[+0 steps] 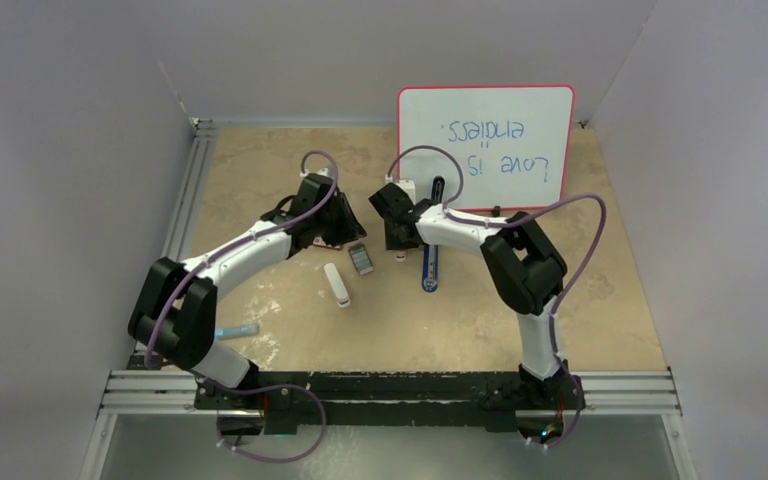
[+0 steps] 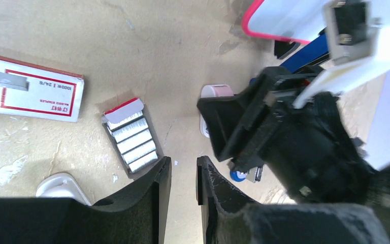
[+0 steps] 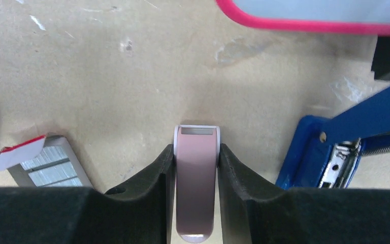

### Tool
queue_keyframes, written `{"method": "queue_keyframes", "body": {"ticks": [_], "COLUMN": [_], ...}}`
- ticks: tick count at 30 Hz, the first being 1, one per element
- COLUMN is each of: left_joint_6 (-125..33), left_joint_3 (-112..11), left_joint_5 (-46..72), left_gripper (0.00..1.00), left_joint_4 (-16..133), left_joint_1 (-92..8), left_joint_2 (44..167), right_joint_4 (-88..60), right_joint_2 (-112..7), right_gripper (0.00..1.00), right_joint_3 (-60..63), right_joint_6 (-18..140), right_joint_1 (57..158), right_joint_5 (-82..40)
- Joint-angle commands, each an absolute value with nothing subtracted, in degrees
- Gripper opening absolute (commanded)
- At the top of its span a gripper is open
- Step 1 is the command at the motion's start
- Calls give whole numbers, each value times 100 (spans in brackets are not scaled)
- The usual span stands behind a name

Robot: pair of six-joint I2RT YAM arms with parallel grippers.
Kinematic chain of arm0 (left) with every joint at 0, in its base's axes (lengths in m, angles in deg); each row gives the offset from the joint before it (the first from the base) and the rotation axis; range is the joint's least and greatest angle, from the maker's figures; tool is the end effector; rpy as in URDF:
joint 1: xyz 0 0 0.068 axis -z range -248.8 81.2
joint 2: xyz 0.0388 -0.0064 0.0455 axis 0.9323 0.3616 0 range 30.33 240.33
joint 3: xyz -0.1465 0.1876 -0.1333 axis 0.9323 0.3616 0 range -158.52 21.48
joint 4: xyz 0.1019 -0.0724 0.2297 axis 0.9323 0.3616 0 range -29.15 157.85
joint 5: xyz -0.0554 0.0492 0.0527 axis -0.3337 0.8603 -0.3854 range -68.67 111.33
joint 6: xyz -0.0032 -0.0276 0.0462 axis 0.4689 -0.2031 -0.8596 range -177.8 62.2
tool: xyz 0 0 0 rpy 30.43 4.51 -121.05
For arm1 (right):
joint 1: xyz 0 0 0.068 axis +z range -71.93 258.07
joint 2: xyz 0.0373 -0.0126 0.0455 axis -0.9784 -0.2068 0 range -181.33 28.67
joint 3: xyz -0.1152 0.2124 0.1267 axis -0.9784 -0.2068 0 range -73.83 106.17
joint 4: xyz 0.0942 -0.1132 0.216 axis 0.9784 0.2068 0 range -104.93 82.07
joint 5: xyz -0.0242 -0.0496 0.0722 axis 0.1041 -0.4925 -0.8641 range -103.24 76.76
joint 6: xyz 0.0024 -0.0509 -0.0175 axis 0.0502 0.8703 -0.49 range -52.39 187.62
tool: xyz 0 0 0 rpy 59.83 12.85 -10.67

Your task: Load the staples into the stapler

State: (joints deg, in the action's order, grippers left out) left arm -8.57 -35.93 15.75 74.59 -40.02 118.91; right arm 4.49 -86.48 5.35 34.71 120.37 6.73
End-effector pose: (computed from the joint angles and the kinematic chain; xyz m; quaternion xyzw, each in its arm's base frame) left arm 0.2891 -0.1627 0.2247 -0.1454 0.9111 -0.2760 0.2693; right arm 0.3239 0.2782 0.1687 -0.0256 0.9413 0.0476 0.3331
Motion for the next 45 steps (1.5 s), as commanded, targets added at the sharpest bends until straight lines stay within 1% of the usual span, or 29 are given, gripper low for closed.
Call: {"method": "queue_keyframes", "body": {"ticks": [1,7,9,12,16,18,22,26,28,29,31,34,38,43,45], "left_joint_6": [-674,-653,-649,-495,-401,-396,-426,-506,-545,-575,-624,-698,-764,-930,-967], "left_joint_3": [-3452,-3407,-3414,-3297,-3006,-3011,-2984,-2775,-2744,-2746,-2844,-2959,-3025,-3229,-3305], "left_joint_5": [1978,1987,1956,1924,1842,1841,1754,1375,1226,1131,972,670,235,-424,-599], "left_gripper": [25,26,26,31,37,40,46,49,51,52,54,55,55,55,55], "left_joint_4": [7124,7129,7152,7102,6812,6843,6800,6448,6329,6291,6322,6301,6172,6010,6011], "left_joint_1": [-4090,-4098,-4107,-4103,-4094,-4095,-4106,-4101,-4101,-4106,-4101,-4106,-4094,-4086,-4056], "left_joint_2": [11434,11292,11261,11127,10860,10811,10691,10502,10451,10463,10573,10754,10984,11424,11591], "right_joint_4": [160,70,115,211,283,331,373,157,-89,-215,-338,-233,-157,-189,-213], "right_joint_2": [-8971,-9235,-9258,-9075,-8638,-8399,-7828,-7032,-6714,-6619,-6592,-6878,-7354,-7708,-7771], "right_gripper": [30,35,39,48,60,64,65,66,69,72,77,81,81,75,70], "right_joint_3": [1103,1452,1512,1538,1547,1556,1494,1162,938,858,841,1048,1288,1291,1268], "right_joint_6": [3558,3694,3704,3697,3730,3749,3750,3699,3736,3812,3984,4175,4416,4435,4431], "right_joint_1": [12326,12410,12407,12412,12367,12314,12123,11812,11680,11605,11423,11221,11050,10974,10943], "right_joint_5": [640,686,720,698,966,1103,1536,2373,2895,3057,3000,2770,2207,2026,2050]}}
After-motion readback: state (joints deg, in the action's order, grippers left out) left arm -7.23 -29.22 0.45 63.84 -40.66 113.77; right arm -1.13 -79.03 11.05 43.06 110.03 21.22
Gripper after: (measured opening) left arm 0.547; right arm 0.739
